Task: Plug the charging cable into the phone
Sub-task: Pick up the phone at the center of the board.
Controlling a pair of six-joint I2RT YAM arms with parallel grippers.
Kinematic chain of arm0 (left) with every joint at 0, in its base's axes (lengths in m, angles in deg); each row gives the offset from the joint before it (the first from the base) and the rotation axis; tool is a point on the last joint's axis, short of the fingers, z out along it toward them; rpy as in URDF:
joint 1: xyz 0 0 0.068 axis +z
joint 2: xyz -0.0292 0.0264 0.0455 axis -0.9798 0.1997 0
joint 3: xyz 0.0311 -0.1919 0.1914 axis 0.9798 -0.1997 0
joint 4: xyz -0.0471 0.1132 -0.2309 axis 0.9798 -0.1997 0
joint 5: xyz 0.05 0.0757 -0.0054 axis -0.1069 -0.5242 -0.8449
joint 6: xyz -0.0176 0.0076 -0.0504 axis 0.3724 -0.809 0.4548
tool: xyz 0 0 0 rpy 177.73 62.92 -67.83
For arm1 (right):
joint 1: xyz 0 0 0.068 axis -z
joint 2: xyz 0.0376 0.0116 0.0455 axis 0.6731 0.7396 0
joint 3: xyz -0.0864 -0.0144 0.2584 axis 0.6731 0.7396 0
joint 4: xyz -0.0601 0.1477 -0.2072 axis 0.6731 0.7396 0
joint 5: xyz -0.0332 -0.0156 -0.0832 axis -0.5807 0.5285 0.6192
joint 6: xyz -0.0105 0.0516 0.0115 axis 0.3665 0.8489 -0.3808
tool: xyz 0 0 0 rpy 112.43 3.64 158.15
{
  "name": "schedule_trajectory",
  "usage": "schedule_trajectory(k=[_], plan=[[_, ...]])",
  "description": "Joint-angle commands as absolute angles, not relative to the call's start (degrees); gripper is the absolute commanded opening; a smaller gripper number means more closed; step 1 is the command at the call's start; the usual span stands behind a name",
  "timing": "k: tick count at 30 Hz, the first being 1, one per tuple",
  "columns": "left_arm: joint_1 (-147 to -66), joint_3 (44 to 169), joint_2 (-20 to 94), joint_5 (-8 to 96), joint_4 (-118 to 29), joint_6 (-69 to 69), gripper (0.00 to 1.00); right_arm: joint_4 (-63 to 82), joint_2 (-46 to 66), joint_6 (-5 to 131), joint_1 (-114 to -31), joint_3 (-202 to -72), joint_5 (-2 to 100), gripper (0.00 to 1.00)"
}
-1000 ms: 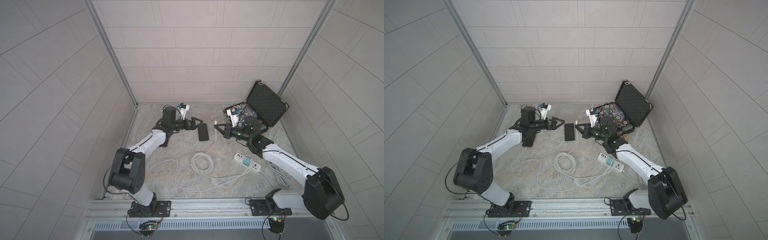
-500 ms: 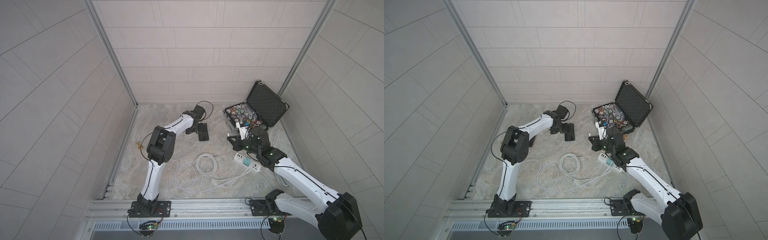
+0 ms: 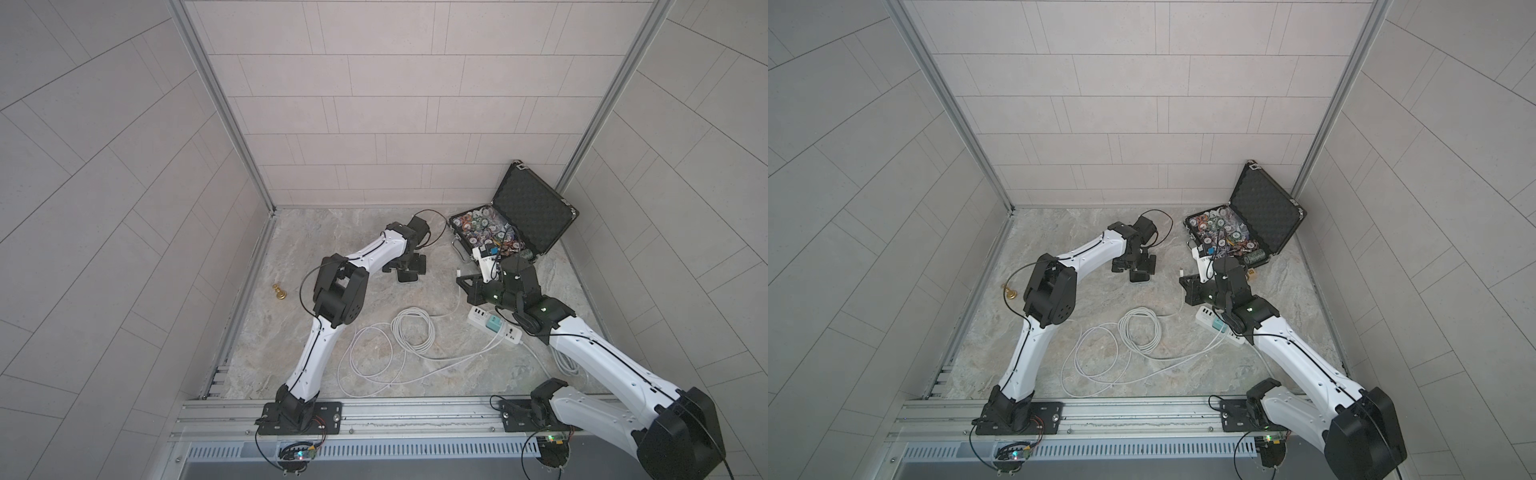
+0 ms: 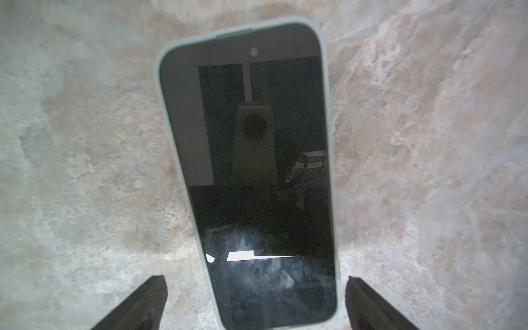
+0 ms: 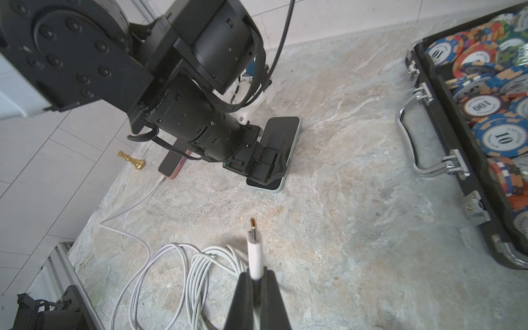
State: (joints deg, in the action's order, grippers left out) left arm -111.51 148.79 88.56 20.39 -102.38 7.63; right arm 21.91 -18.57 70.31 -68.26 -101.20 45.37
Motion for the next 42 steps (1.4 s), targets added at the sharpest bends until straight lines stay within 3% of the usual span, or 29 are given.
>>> schedule_trajectory(k=[1, 17, 20, 24, 29, 35, 42], plan=[[-111.43, 150.6, 89.6, 23.41, -103.98, 7.88, 1.0, 20.57, -17.9, 69.43, -68.11, -101.67, 43.91, 0.0], [-111.63, 161.9, 99.77, 19.3, -108.88, 12.13, 1.0, 18.3, -16.43, 70.98, -68.22, -101.6, 41.56, 0.0], [-111.52, 162.66, 100.63, 16.51, -109.84, 12.61, 0.92, 17.2, -15.74, 71.94, -68.2, -101.79, 40.43, 0.0], [-111.34, 162.59, 100.76, 13.82, -110.64, 13.16, 0.72, 16.2, -14.86, 72.85, -68.15, -101.72, 39.55, 0.0], [-111.27, 162.54, 100.05, 13.57, -110.84, 13.57, 0.57, 15.94, -14.21, 72.85, -68.15, -101.66, 39.41, 0.0], [-109.81, 163.63, 96.96, 18.6, -112.55, 14.35, 0.54, 14.28, -10.35, 72.85, -68.17, -100.14, 37.31, 0.0], [-104.68, 158.12, 83.99, 31.42, -110.55, 16.82, 0.56, 13.08, -4.36, 73.66, -70.86, -100.24, 33.59, 0.01]])
